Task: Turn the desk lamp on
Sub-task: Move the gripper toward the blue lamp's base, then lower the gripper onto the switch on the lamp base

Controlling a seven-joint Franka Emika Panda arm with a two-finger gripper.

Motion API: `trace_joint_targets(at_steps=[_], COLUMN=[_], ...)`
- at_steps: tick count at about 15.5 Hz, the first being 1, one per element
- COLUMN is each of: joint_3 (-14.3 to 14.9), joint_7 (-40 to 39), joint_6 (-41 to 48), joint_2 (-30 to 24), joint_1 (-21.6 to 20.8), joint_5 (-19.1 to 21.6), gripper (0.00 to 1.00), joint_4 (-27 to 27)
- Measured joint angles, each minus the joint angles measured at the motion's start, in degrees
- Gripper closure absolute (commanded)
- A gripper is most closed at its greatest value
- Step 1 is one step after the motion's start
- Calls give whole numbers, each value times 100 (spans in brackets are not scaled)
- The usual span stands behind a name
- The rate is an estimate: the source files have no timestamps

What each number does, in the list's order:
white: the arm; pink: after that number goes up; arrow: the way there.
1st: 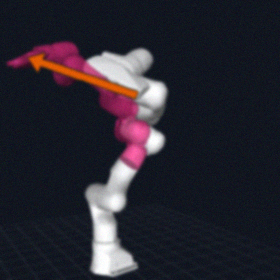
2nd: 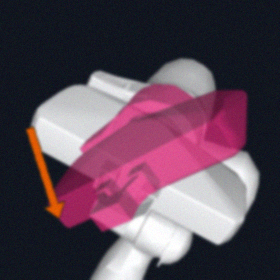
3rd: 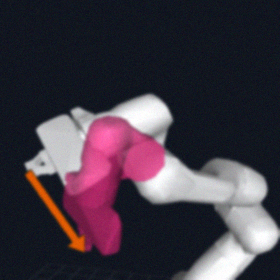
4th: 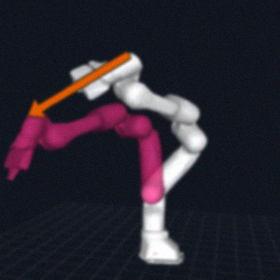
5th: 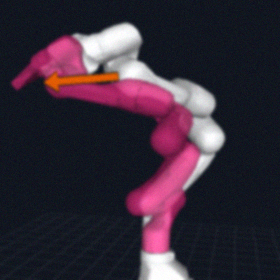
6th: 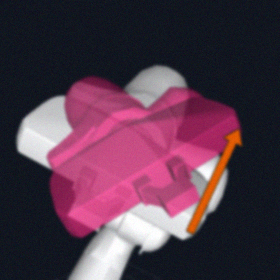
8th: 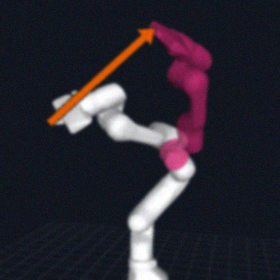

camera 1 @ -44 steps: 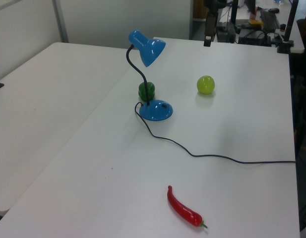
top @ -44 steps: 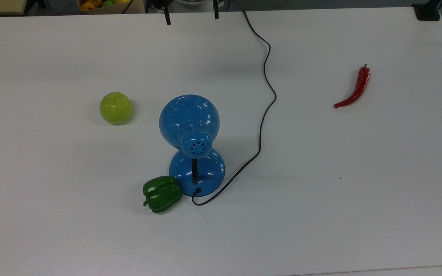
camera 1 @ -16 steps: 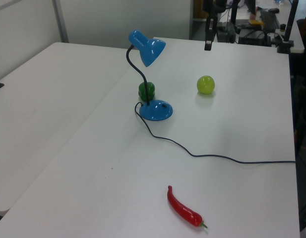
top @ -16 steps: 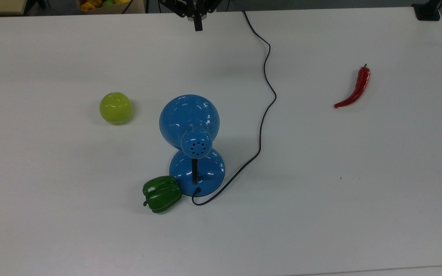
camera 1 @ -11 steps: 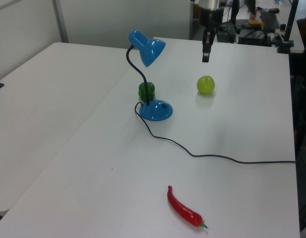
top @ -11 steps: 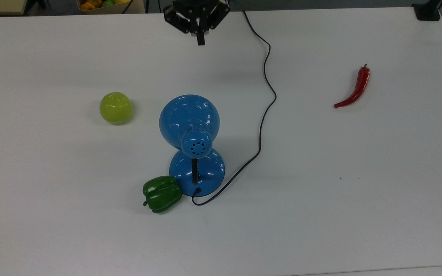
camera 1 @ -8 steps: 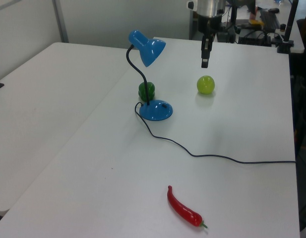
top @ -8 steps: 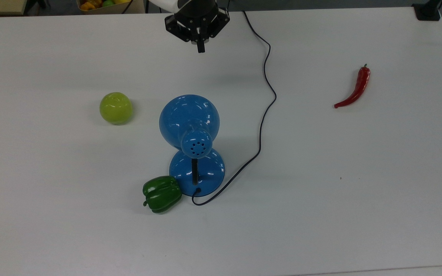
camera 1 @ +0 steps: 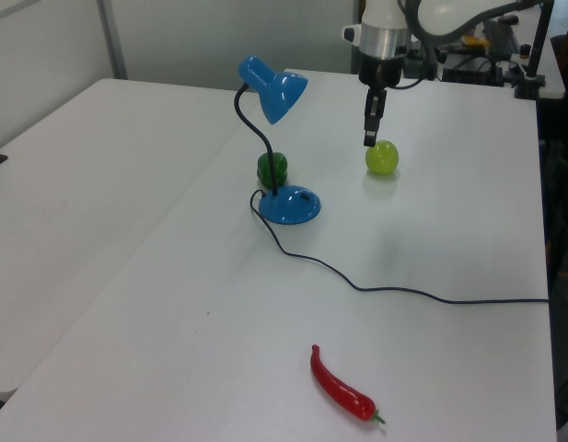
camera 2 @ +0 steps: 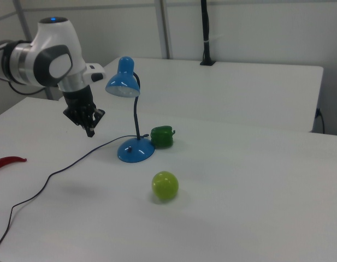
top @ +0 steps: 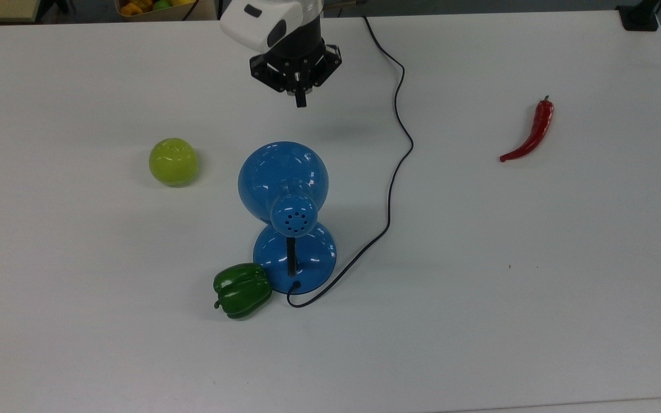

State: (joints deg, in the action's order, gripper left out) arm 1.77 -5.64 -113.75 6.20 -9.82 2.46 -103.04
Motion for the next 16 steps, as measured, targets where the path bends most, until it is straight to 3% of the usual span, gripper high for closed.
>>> trace_joint_targets(at_steps=[16], joint_3=[-1], joint_7=[499], joint_6=[-2526], joint_2=[361], joint_1=[-19], joint_5=[-77], gripper=[100], joint_4=[-998])
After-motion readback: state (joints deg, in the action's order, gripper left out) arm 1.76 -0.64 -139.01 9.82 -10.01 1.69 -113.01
